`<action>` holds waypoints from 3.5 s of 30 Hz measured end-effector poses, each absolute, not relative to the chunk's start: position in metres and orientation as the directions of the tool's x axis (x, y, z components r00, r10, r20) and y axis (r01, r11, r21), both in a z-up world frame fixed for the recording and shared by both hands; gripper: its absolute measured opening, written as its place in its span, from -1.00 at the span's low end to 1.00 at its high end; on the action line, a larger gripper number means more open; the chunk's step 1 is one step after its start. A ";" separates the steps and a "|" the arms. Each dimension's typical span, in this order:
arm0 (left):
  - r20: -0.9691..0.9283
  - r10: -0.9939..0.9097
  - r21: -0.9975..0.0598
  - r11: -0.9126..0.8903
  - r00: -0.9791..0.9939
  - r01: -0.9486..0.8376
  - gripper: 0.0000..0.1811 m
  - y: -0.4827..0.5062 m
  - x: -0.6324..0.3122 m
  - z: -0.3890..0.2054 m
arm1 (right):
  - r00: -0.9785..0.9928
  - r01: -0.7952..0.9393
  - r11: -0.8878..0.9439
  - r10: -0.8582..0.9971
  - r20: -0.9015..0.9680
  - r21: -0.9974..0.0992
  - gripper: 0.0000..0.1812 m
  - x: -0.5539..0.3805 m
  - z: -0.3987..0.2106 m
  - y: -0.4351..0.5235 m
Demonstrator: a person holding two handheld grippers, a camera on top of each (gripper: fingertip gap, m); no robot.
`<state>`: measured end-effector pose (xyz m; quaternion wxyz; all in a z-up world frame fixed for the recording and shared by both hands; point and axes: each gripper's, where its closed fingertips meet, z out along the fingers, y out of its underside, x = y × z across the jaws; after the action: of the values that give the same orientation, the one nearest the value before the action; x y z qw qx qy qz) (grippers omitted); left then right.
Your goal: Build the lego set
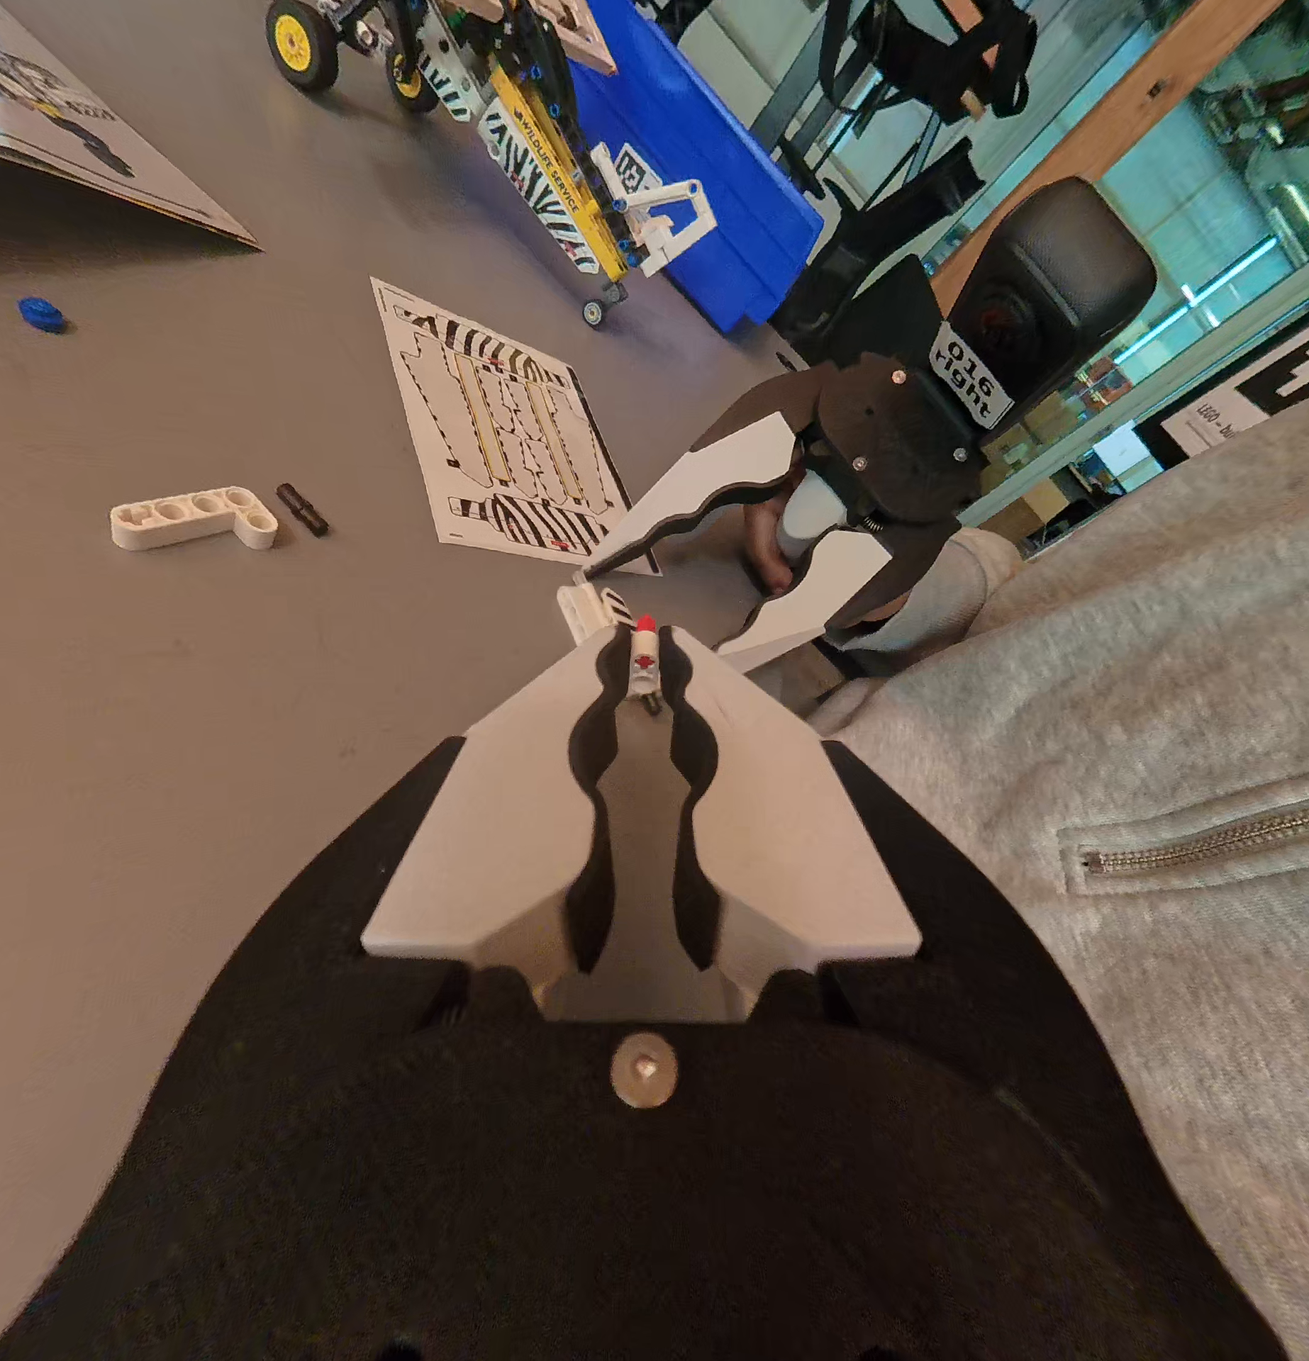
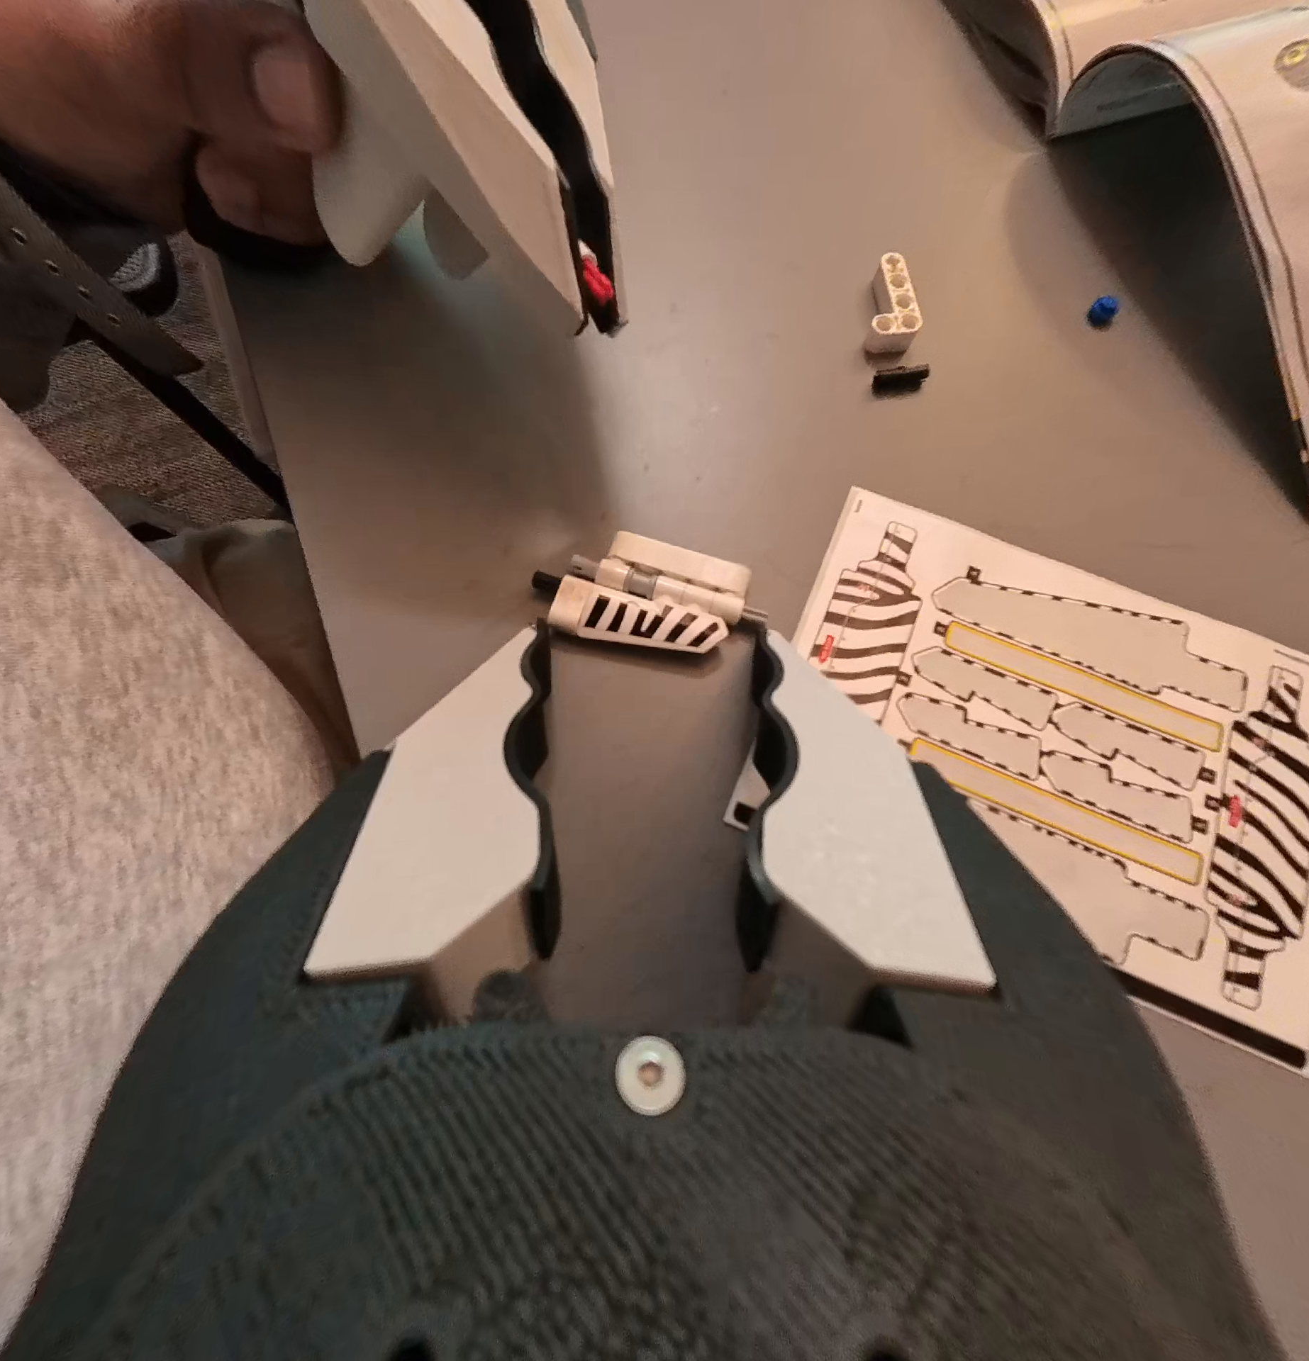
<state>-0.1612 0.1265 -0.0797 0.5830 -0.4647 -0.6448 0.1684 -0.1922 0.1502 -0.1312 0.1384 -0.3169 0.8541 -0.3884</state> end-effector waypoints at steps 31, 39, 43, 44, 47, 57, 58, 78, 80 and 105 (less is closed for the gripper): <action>0.648 0.746 -0.744 0.577 0.154 0.337 -0.95 0.121 -0.157 -0.069 | -0.749 -0.534 0.379 -0.627 0.215 -0.755 -0.53 -0.193 -0.127 0.106; 0.653 0.740 -0.743 0.585 0.160 0.325 -0.96 0.120 -0.156 -0.067 | -0.738 -0.562 0.348 -0.620 0.265 -0.750 -0.54 -0.193 -0.126 0.105; 0.654 0.739 -0.742 0.586 0.161 0.324 -0.95 0.120 -0.156 -0.067 | -0.738 -0.564 0.347 -0.619 0.268 -0.750 -0.54 -0.194 -0.125 0.106; 0.654 0.739 -0.742 0.587 0.160 0.324 -0.96 0.120 -0.156 -0.067 | -0.737 -0.565 0.345 -0.619 0.271 -0.749 -0.54 -0.194 -0.125 0.106; 0.655 0.739 -0.742 0.587 0.160 0.324 -0.96 0.120 -0.156 -0.067 | -0.732 -0.580 0.329 -0.611 0.301 -0.745 -0.53 -0.195 -0.125 0.105; 0.657 0.737 -0.741 0.590 0.159 0.322 -0.95 0.120 -0.156 -0.067 | -0.728 -0.592 0.316 -0.604 0.324 -0.741 -0.54 -0.196 -0.124 0.107; 0.657 0.737 -0.740 0.590 0.159 0.322 -0.95 0.120 -0.156 -0.067 | -0.727 -0.593 0.314 -0.604 0.326 -0.741 -0.55 -0.196 -0.124 0.107; 0.660 0.734 -0.738 0.594 0.159 0.320 -0.95 0.119 -0.156 -0.067 | -0.721 -0.606 0.298 -0.597 0.351 -0.737 -0.57 -0.198 -0.122 0.109; 0.660 0.734 -0.738 0.594 0.159 0.320 -0.96 0.119 -0.156 -0.066 | -0.721 -0.606 0.299 -0.597 0.351 -0.737 -0.57 -0.198 -0.122 0.109; 0.661 0.733 -0.737 0.596 0.160 0.318 -0.96 0.119 -0.156 -0.066 | -0.716 -0.615 0.286 -0.592 0.369 -0.735 -0.57 -0.198 -0.122 0.109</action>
<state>-0.1555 0.1187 -0.0663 0.6359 -0.4188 -0.6274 0.1629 -0.1977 0.1088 -0.1217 -0.0125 -0.3764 0.8018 -0.4639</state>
